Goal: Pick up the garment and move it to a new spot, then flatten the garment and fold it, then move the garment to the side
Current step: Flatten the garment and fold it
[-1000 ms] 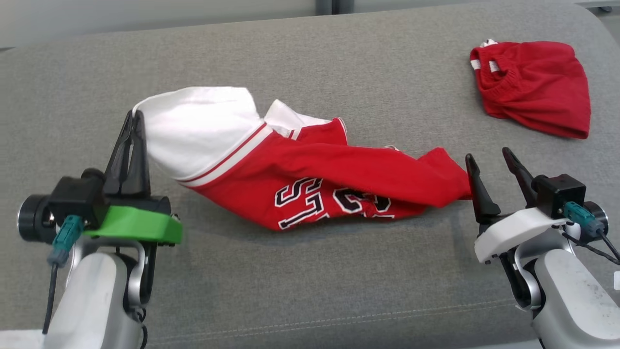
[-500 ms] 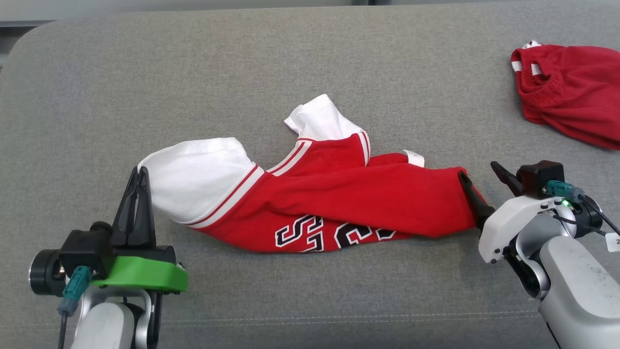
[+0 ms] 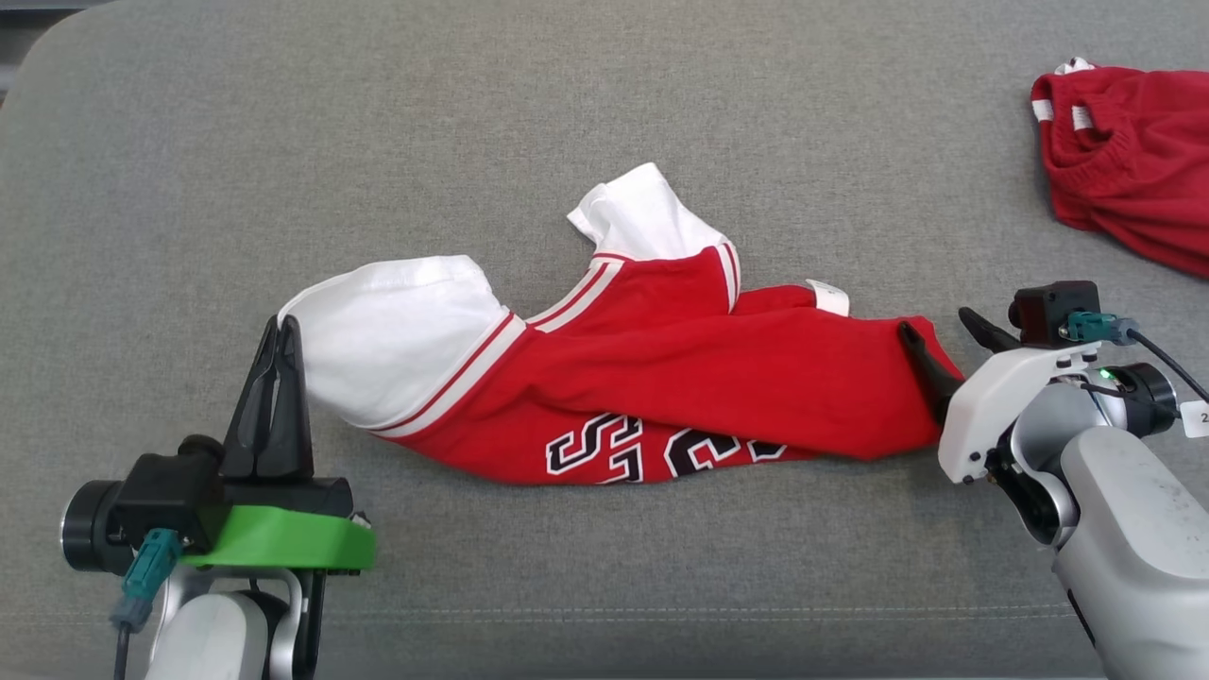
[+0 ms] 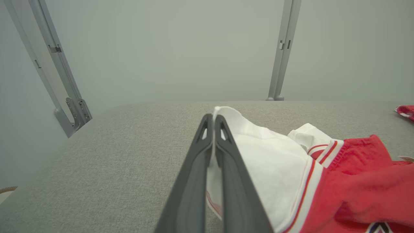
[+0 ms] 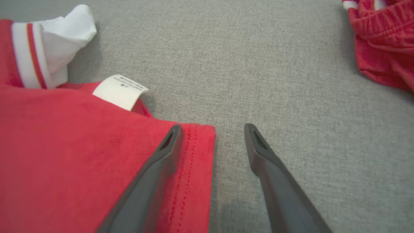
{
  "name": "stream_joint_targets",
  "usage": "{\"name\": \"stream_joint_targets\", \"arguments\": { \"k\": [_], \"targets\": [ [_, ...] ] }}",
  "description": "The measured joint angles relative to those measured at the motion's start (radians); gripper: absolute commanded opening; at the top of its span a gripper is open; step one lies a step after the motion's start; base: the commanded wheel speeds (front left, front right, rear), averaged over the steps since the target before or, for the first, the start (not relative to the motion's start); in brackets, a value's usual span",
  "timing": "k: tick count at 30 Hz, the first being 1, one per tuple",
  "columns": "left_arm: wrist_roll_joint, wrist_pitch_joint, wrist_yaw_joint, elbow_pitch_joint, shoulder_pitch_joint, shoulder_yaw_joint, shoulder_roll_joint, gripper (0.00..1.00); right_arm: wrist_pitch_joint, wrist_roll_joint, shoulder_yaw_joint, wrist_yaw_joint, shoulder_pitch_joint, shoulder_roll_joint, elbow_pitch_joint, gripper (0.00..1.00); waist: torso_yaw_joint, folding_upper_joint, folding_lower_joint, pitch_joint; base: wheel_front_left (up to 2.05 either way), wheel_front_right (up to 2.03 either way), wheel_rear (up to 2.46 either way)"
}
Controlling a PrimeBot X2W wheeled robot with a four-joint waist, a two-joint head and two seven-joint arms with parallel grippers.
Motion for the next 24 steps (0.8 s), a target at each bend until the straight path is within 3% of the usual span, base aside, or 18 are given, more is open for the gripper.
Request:
{"name": "stream_joint_targets", "arguments": {
  "k": [7,12,19,22,23,24],
  "targets": [
    [0.009,0.000,-0.012,-0.011,0.005,0.010,-0.003,0.00,0.015,0.014,0.007,0.010,-0.027,0.013,0.030,0.93,0.007,0.0000,0.0000,0.011,0.00,0.00,0.00],
    [0.019,0.000,-0.020,-0.014,0.012,0.016,-0.007,0.00,0.030,0.028,0.012,0.019,-0.028,0.021,0.061,0.45,0.005,0.0000,0.0000,0.013,0.00,0.00,0.00],
    [0.027,0.000,-0.033,-0.015,0.017,0.027,-0.010,0.00,0.030,0.061,0.014,0.028,-0.040,0.031,0.091,0.32,0.003,0.0000,0.0000,0.011,0.00,0.00,0.00],
    [0.029,0.000,-0.034,-0.012,0.020,0.035,-0.014,0.00,0.024,0.069,0.018,0.036,-0.044,0.038,0.110,0.14,0.001,0.0000,0.0000,0.005,0.00,0.00,0.00],
    [0.029,0.000,-0.034,-0.010,0.022,0.037,-0.015,0.00,0.016,0.069,0.023,0.036,-0.044,0.040,0.115,0.00,0.000,0.0000,0.0000,0.002,0.00,0.00,0.00],
    [0.029,0.000,-0.035,-0.009,0.025,0.039,-0.016,0.00,0.007,0.069,0.029,0.036,-0.044,0.041,0.117,0.00,-0.001,0.0000,0.0000,-0.001,0.00,0.00,0.00]
  ]
}}
